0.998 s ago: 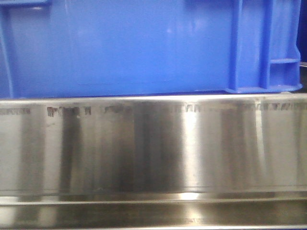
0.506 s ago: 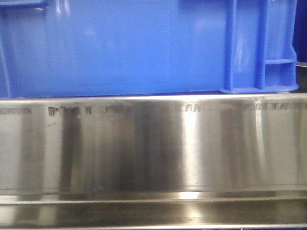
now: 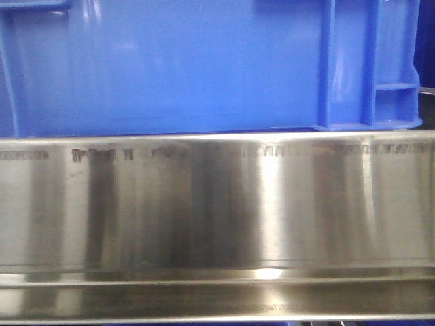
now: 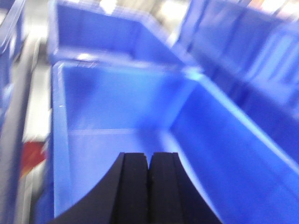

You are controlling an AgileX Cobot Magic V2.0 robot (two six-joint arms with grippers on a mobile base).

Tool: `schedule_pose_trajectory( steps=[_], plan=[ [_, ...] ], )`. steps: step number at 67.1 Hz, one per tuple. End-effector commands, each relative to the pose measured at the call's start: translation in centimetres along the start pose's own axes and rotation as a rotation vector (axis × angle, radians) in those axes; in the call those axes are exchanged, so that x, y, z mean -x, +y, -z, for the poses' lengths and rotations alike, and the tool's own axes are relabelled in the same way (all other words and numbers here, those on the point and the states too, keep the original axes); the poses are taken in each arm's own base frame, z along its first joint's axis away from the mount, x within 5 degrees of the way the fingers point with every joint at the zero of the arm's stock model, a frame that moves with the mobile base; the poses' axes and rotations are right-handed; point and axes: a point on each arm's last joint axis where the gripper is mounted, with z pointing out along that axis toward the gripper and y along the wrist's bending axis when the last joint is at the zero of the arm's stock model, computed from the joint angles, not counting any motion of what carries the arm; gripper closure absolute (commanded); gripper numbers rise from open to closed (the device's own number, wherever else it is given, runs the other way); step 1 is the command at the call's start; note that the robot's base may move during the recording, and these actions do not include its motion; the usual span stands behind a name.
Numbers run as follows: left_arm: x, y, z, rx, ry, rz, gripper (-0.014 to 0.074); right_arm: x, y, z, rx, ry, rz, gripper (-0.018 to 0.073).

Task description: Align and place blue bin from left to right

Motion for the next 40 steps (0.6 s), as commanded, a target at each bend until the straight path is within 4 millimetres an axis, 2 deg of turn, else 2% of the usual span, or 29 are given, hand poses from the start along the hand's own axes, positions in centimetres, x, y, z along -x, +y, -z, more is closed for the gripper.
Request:
schedule_pose_trajectory(
  steps=[1,23,28,34,40],
  plan=[
    [-0.7,0.0,1.6,-0.065,-0.104,0.012,0.0707,-0.6,-0.3,1.4,0.036,-0.091,0.066,0.0638],
    [-4.0,1.4,5.7,-0.110,-0.250,-0.090,0.0707,-5.6,-2.1,6.1,0.095,-0.232,0.219,0.0638],
    [-4.2,1.5,6.7,-0.114,-0.275,-0.098,0.0707,-6.9,-2.5,7.5,0.117,-0.281,0.217,0.0638],
    [-4.1,1.5,7.3,-0.116,-0.297,-0.112,0.0707,-7.8,-2.8,8.3,0.140,-0.335,0.216,0.0638],
    [-4.0,1.5,7.3,-0.116,-0.301,-0.117,0.0707,-7.9,-2.8,8.8,0.154,-0.374,0.214,0.0638]
  ],
)
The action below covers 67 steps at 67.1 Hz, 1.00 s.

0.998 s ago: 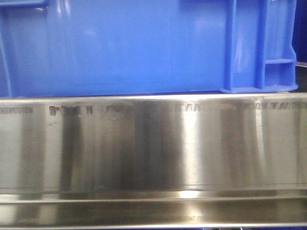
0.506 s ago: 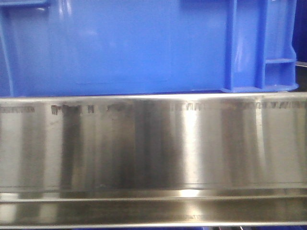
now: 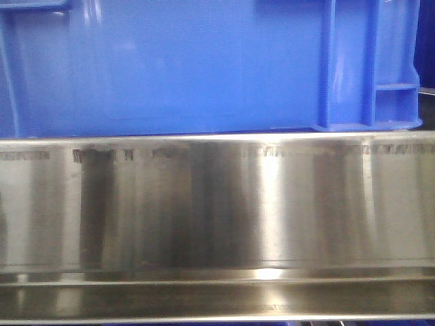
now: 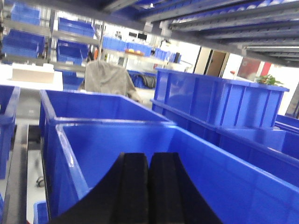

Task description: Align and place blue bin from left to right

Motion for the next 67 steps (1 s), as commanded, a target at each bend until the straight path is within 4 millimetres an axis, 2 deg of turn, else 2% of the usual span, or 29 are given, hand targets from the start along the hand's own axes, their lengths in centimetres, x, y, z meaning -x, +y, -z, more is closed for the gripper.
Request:
schedule_pose_trajectory(
  steps=[1,67],
  plan=[
    [0.18,-0.14,0.17,-0.016,-0.025,-0.004,0.0707,0.23,0.10,0.52,0.017,-0.067,0.017,0.0638],
    [0.18,-0.14,0.17,-0.016,-0.025,-0.004,0.0707,0.48,0.10,0.93,0.022,-0.095,0.014,0.0638]
  ],
)
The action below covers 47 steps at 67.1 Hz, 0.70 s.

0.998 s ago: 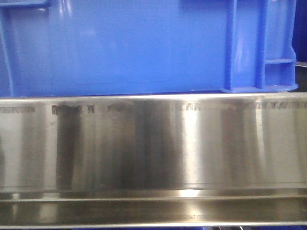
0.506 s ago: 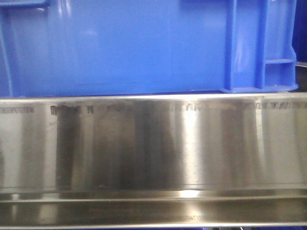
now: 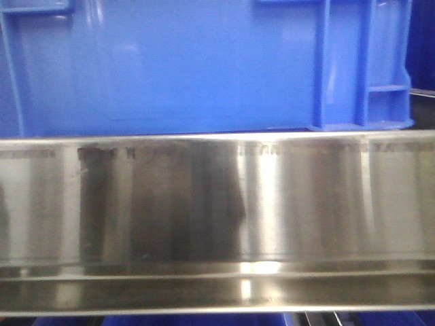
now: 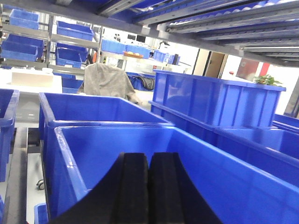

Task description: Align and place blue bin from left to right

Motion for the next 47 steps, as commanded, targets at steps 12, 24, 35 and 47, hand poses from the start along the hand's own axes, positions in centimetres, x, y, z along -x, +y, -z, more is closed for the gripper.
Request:
schedule_pose_trajectory(
  steps=[12,24,35,47],
  plan=[
    [0.15,-0.13,0.16,-0.015,-0.021,0.004,0.0707,0.18,0.02,0.17,0.004,-0.025,0.015,0.0638],
    [0.15,-0.13,0.16,-0.015,-0.021,0.004,0.0707,0.18,0.02,0.17,0.004,-0.025,0.015,0.0638],
    [0.16,-0.11,0.16,-0.013,-0.021,0.004,0.0707,0.18,0.02,0.17,0.004,-0.025,0.015,0.0638],
    [0.16,-0.11,0.16,-0.013,-0.021,0.004,0.0707,0.18,0.02,0.17,0.004,-0.025,0.015,0.0638]
  ],
)
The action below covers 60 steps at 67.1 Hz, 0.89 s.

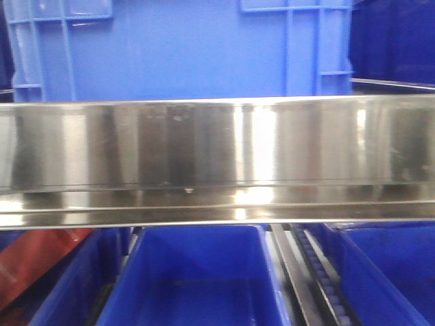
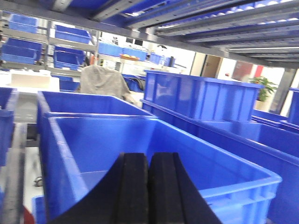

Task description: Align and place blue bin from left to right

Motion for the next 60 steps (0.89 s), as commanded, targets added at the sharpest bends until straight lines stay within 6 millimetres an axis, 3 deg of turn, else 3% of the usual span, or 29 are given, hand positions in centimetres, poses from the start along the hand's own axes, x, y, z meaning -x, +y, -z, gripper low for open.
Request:
schedule_pose_trajectory(
  steps=[1,60],
  plan=[
    [0.13,-0.11,0.12,-0.013,-0.019,0.006,0.0707,0.16,0.03,0.12,0.004,-0.023,0.015,0.0638],
    [0.13,-0.11,0.12,-0.013,-0.019,0.006,0.0707,0.08,0.04,0.09,0.004,-0.021,0.016,0.0638]
  ],
)
